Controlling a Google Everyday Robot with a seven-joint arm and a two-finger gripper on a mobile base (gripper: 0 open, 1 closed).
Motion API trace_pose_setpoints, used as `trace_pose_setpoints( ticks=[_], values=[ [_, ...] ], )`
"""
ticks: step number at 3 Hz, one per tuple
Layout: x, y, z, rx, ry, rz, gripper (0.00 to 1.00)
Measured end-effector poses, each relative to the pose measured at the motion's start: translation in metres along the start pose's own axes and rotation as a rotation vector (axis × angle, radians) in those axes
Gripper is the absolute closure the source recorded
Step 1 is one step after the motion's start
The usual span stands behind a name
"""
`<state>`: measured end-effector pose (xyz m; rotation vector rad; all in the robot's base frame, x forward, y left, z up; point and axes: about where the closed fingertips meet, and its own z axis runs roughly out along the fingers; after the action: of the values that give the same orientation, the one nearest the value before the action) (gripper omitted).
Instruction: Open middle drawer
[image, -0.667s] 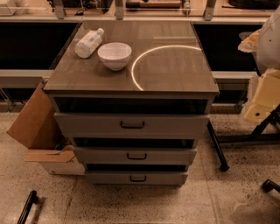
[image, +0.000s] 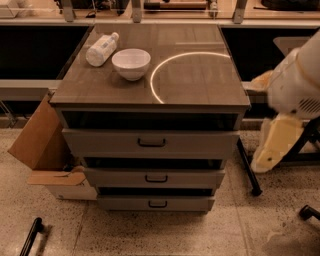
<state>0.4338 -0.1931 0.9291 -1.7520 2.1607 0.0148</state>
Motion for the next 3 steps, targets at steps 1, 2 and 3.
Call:
trace_pose_setpoints(
  ticks=[1,2,3],
  values=[
    [-0.011,0.029,0.064,-0.095,-0.119,-0.030,0.00],
    [-0.028,0.058,0.128,-0.207,-0.193,-0.022,0.00],
    [-0.028,0.058,0.128,-0.207,-0.193,-0.022,0.00]
  ],
)
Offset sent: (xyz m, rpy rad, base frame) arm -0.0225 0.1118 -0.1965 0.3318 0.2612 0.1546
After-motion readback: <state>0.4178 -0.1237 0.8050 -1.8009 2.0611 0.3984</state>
